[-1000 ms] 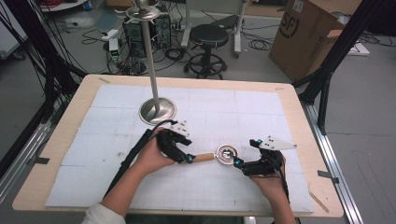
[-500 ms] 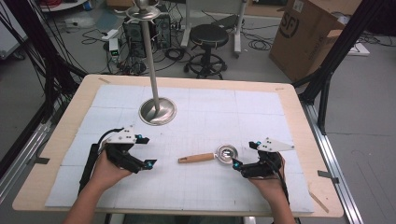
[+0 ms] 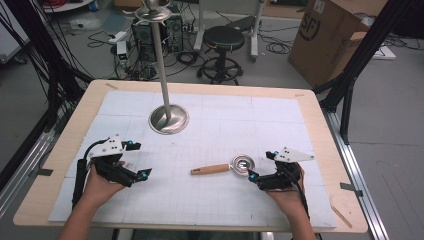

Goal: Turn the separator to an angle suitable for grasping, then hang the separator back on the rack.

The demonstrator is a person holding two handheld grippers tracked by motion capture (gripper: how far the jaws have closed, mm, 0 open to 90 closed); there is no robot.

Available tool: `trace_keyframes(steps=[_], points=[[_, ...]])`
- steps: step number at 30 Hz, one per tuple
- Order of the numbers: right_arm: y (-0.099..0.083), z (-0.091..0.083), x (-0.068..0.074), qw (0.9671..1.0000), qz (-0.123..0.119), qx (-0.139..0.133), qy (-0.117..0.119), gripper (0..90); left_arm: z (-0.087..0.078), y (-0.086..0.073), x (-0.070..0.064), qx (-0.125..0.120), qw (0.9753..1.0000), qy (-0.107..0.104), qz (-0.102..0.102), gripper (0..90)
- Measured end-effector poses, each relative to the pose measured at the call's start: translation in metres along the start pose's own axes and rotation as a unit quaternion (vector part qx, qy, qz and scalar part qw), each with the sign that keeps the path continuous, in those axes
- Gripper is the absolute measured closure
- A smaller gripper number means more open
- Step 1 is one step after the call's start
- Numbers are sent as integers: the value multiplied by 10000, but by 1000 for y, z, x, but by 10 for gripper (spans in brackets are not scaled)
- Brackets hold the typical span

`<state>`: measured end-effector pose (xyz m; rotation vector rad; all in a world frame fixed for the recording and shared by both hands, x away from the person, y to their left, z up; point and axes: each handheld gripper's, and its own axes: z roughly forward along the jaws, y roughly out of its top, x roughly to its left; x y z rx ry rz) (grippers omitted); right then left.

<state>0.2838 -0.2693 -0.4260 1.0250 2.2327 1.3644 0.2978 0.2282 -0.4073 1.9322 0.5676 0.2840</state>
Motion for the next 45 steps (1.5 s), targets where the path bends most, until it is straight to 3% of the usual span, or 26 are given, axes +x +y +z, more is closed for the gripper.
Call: trace_keyframes(steps=[15, 21, 29, 32, 34, 42, 45], points=[[1, -1, 3, 10000, -47, 34, -7, 18, 3, -2, 2, 61, 10000, 25, -6, 16], [8, 0, 9, 9998, -192, 70, 12, 23, 1, -1, 2, 59, 10000, 42, -9, 17], [26, 5, 15, 9979, -509, 406, 10, 61, 3, -1, 1, 84, 9999, 10, 59, 17], [35, 12, 17, 9958, -692, 607, 34, 75, 3, -1, 1, 211, 9996, 72, 145, 17], [41, 17, 18, 9935, -853, 749, 121, 155, 2, -1, 1, 227, 9996, 84, 164, 17], [63, 38, 29, 9817, -1367, 1291, 310, 200, 2, -1, 1, 235, 9996, 84, 165, 17], [69, 43, 32, 9751, -1608, 1476, 403, 239, 1, -1, 1, 234, 9995, 78, 175, 17]])
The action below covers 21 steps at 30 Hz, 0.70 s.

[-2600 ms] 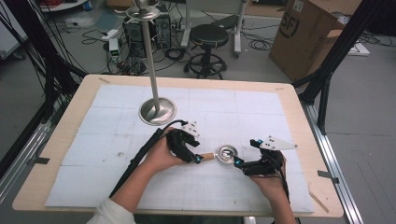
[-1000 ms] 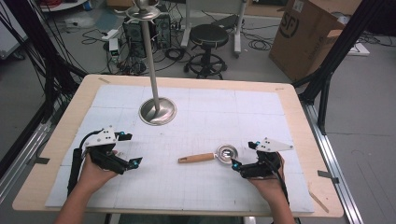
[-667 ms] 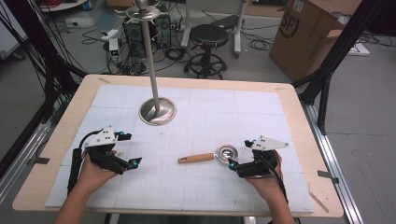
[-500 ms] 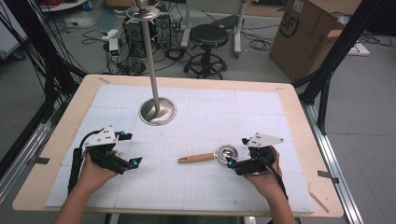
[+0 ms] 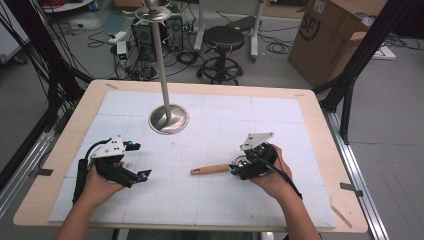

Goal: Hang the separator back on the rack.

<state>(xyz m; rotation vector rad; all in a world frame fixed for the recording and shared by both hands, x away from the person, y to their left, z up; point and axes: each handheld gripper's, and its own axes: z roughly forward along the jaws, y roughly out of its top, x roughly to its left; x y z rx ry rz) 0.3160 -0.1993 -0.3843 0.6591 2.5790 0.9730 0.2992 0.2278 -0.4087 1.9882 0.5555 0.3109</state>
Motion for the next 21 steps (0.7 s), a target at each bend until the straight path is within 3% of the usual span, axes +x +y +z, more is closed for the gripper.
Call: trace_keyframes(steps=[11, 21], points=[[17, 14, 0, 9968, -420, 640, 236, 345, 0, 0, 2, -37, 10000, 0, -14, 17], [28, 30, 4, 9882, -820, 1235, 392, 413, 0, 0, 3, -34, 10000, -13, -1, 17]])
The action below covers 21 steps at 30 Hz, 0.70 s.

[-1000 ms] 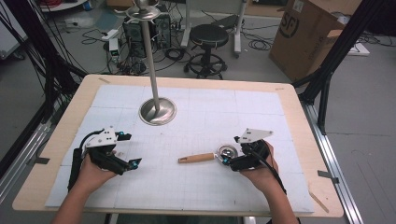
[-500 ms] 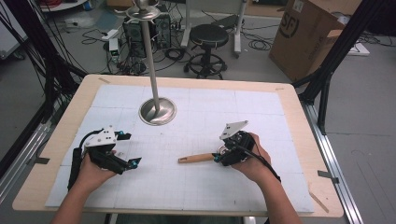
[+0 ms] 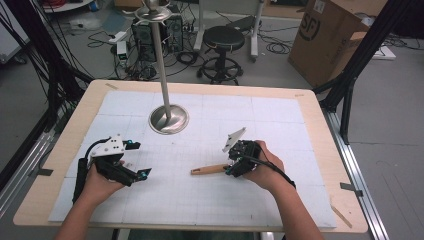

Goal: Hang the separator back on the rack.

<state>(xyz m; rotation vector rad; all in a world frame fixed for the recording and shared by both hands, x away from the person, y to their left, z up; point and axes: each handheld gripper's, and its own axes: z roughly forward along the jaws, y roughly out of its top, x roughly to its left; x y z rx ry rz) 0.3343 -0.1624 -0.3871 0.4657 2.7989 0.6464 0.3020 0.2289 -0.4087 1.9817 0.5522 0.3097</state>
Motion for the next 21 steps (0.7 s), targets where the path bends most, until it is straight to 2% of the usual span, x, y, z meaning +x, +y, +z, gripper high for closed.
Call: trace_keyframes(steps=[9, 21], points=[[8, 11, -3, 9984, -156, 371, 396, 526, 0, 0, -1, 28, 10000, -26, 5, 17], [13, 35, 0, 9925, -544, 989, 472, 573, 2, -1, -4, 168, 9998, -61, 73, 17]])
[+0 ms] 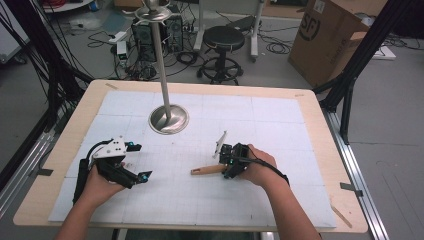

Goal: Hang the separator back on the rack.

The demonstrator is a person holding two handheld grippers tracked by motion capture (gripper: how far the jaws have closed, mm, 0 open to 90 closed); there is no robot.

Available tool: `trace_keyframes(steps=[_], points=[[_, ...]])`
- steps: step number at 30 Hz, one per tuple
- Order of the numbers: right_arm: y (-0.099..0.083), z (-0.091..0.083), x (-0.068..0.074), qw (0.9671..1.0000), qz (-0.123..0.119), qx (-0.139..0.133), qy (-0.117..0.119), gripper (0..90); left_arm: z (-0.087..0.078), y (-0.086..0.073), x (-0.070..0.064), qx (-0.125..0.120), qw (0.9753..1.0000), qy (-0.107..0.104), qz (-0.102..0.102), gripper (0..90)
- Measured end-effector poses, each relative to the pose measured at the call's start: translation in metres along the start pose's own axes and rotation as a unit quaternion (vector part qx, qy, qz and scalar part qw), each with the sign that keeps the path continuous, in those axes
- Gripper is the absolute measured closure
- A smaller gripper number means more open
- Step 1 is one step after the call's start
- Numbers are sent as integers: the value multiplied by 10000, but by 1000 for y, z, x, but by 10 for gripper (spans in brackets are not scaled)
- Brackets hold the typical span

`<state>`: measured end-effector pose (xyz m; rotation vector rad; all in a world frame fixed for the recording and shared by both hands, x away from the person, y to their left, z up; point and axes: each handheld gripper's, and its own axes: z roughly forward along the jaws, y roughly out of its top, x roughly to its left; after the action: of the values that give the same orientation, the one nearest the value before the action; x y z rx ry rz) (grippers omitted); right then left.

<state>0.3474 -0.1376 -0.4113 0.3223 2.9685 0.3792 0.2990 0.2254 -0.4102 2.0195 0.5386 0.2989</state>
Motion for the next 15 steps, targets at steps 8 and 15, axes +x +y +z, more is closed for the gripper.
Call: trace_keyframes(steps=[8, 15], points=[[0, 2, -9, 9992, 229, 39, 325, 584, 3, -1, 0, 33, 10000, -29, -32, 17], [-1, 2, -11, 9989, 159, -4, 442, 641, 5, -1, -1, 71, 9999, -68, -21, 17]])
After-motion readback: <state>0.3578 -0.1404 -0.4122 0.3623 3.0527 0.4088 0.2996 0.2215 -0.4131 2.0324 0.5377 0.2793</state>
